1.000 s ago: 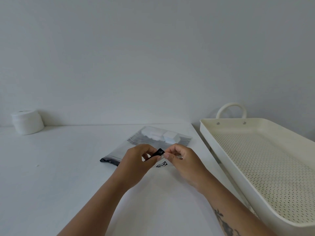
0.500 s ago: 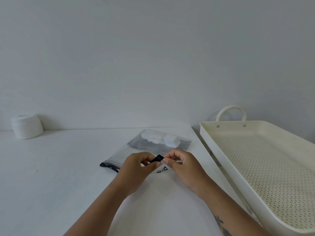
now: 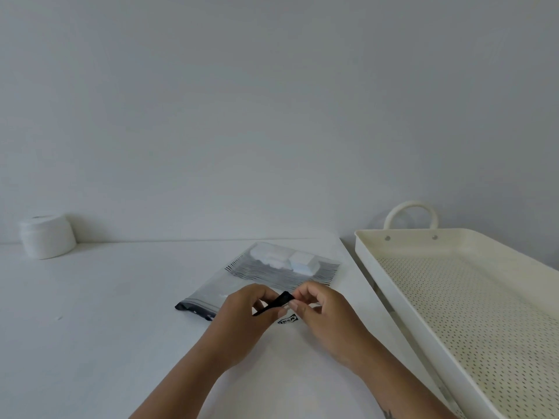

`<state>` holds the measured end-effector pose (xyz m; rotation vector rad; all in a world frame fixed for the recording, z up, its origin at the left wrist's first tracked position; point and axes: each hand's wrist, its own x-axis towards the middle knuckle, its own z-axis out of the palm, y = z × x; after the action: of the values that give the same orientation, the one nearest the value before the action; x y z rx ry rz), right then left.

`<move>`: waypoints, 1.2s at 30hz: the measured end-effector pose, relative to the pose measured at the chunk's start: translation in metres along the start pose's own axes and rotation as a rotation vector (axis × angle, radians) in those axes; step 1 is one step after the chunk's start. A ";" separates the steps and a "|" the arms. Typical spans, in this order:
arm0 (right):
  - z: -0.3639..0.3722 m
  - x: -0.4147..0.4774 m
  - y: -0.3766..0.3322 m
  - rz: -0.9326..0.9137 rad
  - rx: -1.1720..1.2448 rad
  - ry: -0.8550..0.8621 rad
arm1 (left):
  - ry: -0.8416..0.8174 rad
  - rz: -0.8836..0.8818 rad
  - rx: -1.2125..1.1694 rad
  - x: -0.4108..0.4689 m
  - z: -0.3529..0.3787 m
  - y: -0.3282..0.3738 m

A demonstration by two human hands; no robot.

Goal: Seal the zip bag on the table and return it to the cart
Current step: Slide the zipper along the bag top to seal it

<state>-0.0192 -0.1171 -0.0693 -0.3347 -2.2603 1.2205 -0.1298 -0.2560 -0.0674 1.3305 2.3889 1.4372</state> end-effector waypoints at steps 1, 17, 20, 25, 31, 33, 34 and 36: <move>-0.001 0.000 0.000 -0.004 0.003 0.004 | -0.008 -0.004 0.013 0.000 -0.001 -0.001; -0.002 -0.001 -0.002 -0.031 0.004 0.019 | -0.011 0.013 -0.023 -0.001 -0.006 -0.002; -0.004 0.000 -0.002 -0.040 0.023 0.037 | -0.016 -0.012 -0.035 0.001 -0.009 -0.004; -0.004 -0.002 -0.001 -0.031 -0.004 0.001 | 0.024 0.003 0.046 0.002 -0.009 -0.007; 0.000 -0.001 -0.001 -0.082 -0.083 0.012 | 0.025 0.057 0.080 0.003 -0.007 -0.006; -0.002 0.001 -0.001 -0.080 -0.084 0.041 | 0.010 0.061 0.087 0.002 -0.008 -0.006; -0.004 0.001 -0.001 -0.075 -0.070 0.059 | 0.001 0.067 0.103 0.003 -0.010 -0.007; -0.006 0.002 -0.001 -0.056 -0.026 0.083 | -0.011 0.075 0.154 0.003 -0.012 -0.009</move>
<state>-0.0171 -0.1123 -0.0655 -0.3232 -2.2018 1.1286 -0.1429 -0.2647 -0.0663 1.4716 2.5130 1.2818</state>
